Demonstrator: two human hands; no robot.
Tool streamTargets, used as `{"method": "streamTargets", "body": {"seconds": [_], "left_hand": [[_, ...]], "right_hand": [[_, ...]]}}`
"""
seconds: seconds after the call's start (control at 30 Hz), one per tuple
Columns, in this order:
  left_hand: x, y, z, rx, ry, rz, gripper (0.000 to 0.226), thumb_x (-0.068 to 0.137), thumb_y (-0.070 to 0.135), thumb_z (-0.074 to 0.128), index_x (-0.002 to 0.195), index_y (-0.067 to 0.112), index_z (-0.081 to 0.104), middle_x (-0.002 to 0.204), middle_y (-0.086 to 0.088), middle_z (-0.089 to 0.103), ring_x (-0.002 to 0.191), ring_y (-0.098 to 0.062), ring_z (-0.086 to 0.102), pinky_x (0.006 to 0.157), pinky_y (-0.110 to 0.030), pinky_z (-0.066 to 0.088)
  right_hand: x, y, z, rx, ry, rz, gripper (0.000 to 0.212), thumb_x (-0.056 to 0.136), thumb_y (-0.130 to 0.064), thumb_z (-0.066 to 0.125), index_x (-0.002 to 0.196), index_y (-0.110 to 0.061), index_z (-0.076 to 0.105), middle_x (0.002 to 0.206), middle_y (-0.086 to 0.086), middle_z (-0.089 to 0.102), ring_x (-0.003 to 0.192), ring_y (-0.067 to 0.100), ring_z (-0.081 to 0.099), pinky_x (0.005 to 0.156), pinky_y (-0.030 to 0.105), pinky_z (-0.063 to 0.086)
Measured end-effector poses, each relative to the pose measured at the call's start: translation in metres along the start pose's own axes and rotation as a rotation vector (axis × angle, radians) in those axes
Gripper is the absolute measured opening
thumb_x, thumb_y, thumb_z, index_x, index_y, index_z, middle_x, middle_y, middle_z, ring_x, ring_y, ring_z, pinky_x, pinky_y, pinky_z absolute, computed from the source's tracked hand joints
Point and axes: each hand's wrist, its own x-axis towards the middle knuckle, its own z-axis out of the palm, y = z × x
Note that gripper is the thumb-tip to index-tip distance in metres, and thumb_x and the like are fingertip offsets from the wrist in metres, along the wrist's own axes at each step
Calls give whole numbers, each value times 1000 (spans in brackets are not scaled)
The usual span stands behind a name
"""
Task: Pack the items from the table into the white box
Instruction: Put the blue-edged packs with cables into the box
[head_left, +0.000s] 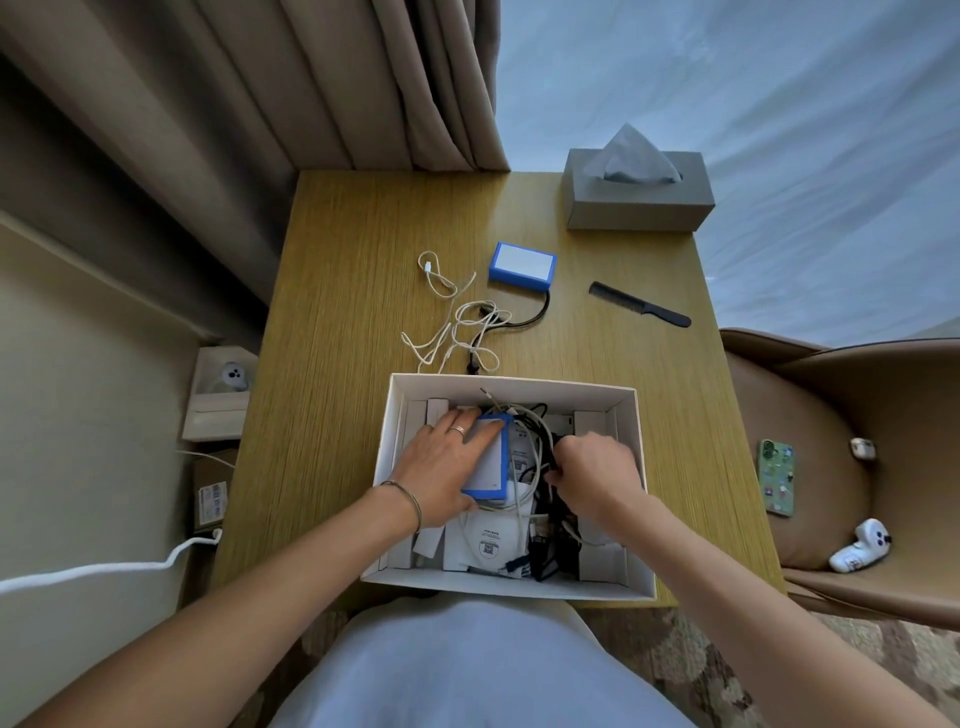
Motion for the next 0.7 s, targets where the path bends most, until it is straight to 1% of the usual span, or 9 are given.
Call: {"method": "streamTargets", "body": {"seconds": [0.17, 0.27, 0.33, 0.4, 0.47, 0.53, 0.6, 0.63, 0.7], "left_hand": [[-2, 3, -3, -2, -24, -19, 107, 76, 45, 79, 156, 26, 10, 162, -9, 17, 149, -27, 16, 115, -42, 33], [-3, 7, -10, -40, 10, -22, 89, 84, 50, 69, 154, 25, 19, 159, -8, 24, 147, -25, 21, 115, -41, 33], [-5, 9, -18, -66, 75, -1, 72, 91, 48, 60, 151, 24, 28, 154, -4, 36, 142, -22, 30, 114, -39, 34], [-7, 10, -30, -115, 164, 34, 60, 94, 42, 56, 148, 24, 39, 145, 1, 50, 134, -18, 43, 110, -36, 38], [-7, 10, -44, -166, 276, 58, 49, 94, 36, 58, 141, 24, 51, 133, 5, 60, 123, -15, 53, 104, -33, 45], [-2, 7, -59, -206, 368, 52, 41, 93, 30, 59, 134, 24, 58, 124, 7, 65, 116, -12, 58, 98, -32, 48], [8, 1, -73, -248, 433, 20, 38, 92, 26, 60, 130, 24, 61, 121, 8, 66, 113, -12, 58, 97, -33, 49], [14, -2, -80, -261, 455, 1, 36, 92, 24, 61, 128, 24, 62, 121, 8, 66, 113, -12, 59, 98, -33, 49], [33, -9, -93, -271, 485, -31, 35, 91, 21, 61, 126, 23, 63, 120, 7, 67, 114, -13, 59, 101, -32, 46]], "right_hand": [[0, 4, -10, -79, -38, -35, 30, 96, -33, 59, 74, -15, 48, 58, 0, 38, 61, 29, 49, 56, 32, 38], [-3, 1, -14, -67, -7, -35, 34, 101, -39, 52, 75, -17, 51, 59, -1, 42, 60, 28, 50, 55, 31, 37], [-4, -1, -21, -26, 58, -25, 39, 102, -42, 47, 71, -19, 48, 58, -2, 42, 58, 28, 51, 53, 30, 34], [-3, -3, -31, 27, 129, -22, 39, 101, -41, 47, 68, -21, 47, 59, -1, 48, 59, 29, 56, 52, 31, 33], [2, -6, -44, 88, 195, -23, 36, 99, -36, 48, 68, -19, 53, 61, -2, 54, 57, 27, 54, 50, 31, 35], [11, -8, -60, 179, 248, -35, 33, 100, -35, 49, 74, -20, 63, 61, -7, 55, 53, 20, 53, 49, 31, 43], [22, -9, -77, 292, 302, -39, 27, 99, -34, 53, 79, -22, 66, 62, -8, 60, 53, 14, 56, 49, 29, 48], [29, -8, -85, 344, 326, -23, 23, 98, -33, 56, 81, -22, 68, 65, -8, 62, 55, 13, 57, 49, 27, 47], [45, -4, -100, 434, 327, 44, 17, 96, -31, 58, 88, -24, 72, 74, -6, 69, 63, 14, 62, 56, 28, 51]]}}
